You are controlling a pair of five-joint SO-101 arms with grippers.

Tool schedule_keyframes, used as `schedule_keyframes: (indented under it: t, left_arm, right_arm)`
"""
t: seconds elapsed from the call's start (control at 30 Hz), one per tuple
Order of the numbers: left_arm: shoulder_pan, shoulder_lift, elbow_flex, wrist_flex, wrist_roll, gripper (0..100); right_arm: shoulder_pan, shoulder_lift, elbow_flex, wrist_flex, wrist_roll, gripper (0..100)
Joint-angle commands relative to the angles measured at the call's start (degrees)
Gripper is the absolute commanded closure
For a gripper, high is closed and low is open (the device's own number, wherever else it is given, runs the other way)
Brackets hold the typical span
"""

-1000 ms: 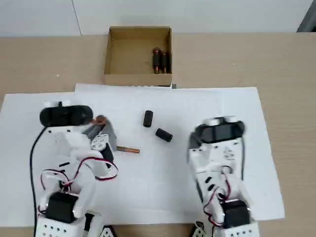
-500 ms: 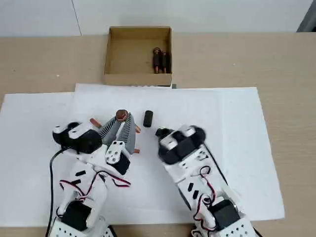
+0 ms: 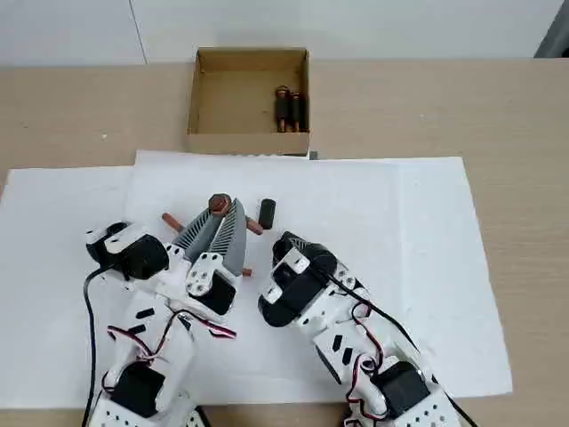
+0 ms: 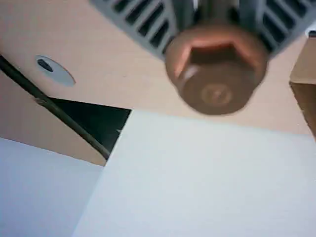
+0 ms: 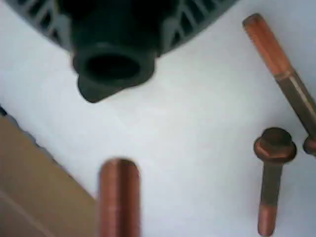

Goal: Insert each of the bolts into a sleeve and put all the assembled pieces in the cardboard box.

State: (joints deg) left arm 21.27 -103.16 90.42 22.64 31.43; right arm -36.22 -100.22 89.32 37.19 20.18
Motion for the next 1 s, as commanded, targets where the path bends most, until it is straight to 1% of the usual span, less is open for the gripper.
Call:
schedule_keyframes:
  t: [0.0,0.17,0.4,0.73,0.97]
  left_arm:
    - [1.76,-1.05,-0.40,-1.58,0.62,99]
    - [3.52,-0.97,-0.22,-1.58,0.62,99]
    - [3.60,-0.88,-0.22,-1.49,0.62,99]
    - [3.87,-0.79,-0.22,-1.49,0.62,99]
    - [8.88,-0.88,-0.31,2.11,0.62,99]
  right_arm:
    - [-0.40,-0.57,-0.44,-1.63,1.05,99.6]
    - [-0.40,-0.57,-0.44,-2.15,2.90,99.6]
    - [-0.40,-0.57,1.49,-7.69,2.99,99.6]
    - [-0.13,-0.57,1.76,-7.69,2.99,99.6]
    - [-0.13,-0.57,1.41,-7.69,3.08,99.6]
